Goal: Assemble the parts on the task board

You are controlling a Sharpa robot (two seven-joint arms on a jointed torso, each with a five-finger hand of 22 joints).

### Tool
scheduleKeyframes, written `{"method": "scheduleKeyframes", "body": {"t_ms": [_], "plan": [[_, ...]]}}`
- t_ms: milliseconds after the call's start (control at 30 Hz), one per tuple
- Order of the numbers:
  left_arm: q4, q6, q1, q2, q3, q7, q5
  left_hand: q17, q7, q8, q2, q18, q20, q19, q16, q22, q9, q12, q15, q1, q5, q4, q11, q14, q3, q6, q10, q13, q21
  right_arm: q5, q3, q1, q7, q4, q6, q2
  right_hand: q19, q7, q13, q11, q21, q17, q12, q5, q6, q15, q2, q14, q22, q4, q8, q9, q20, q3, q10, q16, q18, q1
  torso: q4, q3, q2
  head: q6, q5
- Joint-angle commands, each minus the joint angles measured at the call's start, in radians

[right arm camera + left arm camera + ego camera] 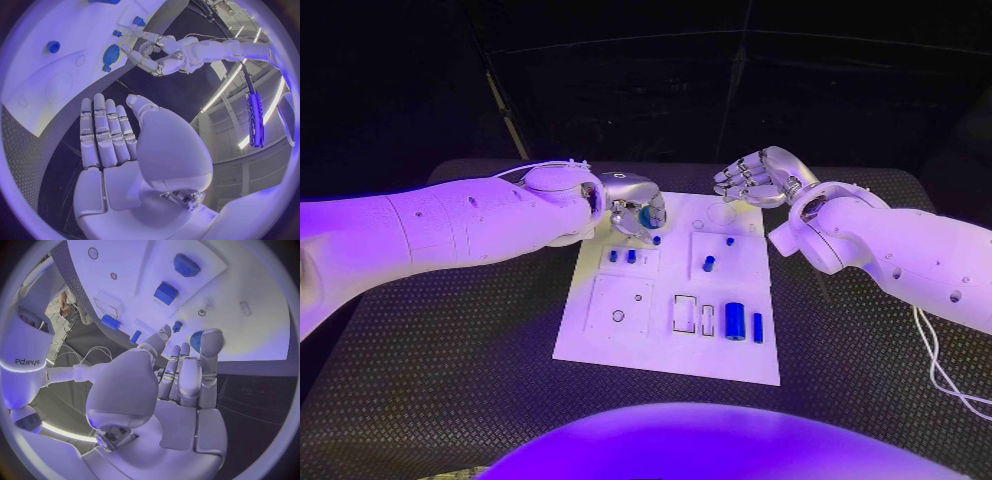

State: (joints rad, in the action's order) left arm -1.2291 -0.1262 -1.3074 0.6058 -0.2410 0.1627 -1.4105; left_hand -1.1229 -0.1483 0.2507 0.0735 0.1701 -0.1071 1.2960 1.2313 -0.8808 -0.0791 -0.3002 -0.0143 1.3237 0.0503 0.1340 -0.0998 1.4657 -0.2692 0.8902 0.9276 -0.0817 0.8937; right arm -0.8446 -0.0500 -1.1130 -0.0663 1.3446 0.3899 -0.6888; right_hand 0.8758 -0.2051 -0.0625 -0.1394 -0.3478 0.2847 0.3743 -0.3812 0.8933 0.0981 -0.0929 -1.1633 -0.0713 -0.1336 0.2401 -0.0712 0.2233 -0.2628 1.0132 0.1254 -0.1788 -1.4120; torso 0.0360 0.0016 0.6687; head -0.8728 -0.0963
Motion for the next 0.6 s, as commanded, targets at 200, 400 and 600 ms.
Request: {"method": "scheduleKeyframes", "body": {"t_ms": [200,400,600], "plan": [[0.026,0.039,0.006,-0.029,0.001,-0.013,-0.043,0.005,-0.001,-0.011,-0.009,-0.021,0.001,0.016,-0.004,-0.015,0.004,-0.006,0.011,0.011,0.003,0.0,0.005,0.025,0.001,0.015,0.015,0.006,0.02,0.0,-0.001,-0.002,-0.011,0.003,0.01,0.002,0.007,-0.006,0.001,-0.004,0.006,-0.002,-0.007,0.001,0.002,0.002,-0.001,-0.008,0.001,0.001,-0.001,0.001,-0.001,-0.005,0.004,-0.007,-0.005,-0.003,-0.0006,0.0007,0.0,0.0,-0.001],[0.042,0.044,0.008,-0.048,0.001,-0.009,-0.044,0.007,0.003,-0.014,-0.017,-0.023,0.003,0.02,-0.001,-0.021,0.005,-0.01,0.013,0.016,0.003,0.001,0.008,0.025,-0.004,0.027,0.027,0.008,0.027,0.0,-0.001,-0.002,-0.011,0.002,0.009,0.004,0.007,-0.006,0.001,-0.004,0.006,-0.002,-0.007,0.001,0.002,0.002,-0.001,-0.008,0.001,0.001,-0.001,0.001,-0.001,-0.005,0.004,-0.007,-0.005,-0.003,-0.0007,0.0007,-0.001,0.0,0.002],[0.068,0.059,0.012,-0.069,0.001,-0.007,-0.044,0.011,0.005,-0.018,-0.026,-0.025,0.005,0.025,0.002,-0.035,0.006,-0.017,0.014,0.013,0.003,-0.004,0.01,0.025,-0.01,0.046,0.049,0.009,0.04,0.0,-0.001,-0.002,-0.01,0.002,0.007,0.006,0.007,-0.006,0.001,-0.004,0.006,-0.002,-0.007,0.001,0.002,0.002,-0.001,-0.008,0.001,0.001,-0.001,0.001,-0.001,-0.005,0.004,-0.007,-0.005,-0.003,-0.0003,0.0009,-0.001,0.0,0.0]]}}
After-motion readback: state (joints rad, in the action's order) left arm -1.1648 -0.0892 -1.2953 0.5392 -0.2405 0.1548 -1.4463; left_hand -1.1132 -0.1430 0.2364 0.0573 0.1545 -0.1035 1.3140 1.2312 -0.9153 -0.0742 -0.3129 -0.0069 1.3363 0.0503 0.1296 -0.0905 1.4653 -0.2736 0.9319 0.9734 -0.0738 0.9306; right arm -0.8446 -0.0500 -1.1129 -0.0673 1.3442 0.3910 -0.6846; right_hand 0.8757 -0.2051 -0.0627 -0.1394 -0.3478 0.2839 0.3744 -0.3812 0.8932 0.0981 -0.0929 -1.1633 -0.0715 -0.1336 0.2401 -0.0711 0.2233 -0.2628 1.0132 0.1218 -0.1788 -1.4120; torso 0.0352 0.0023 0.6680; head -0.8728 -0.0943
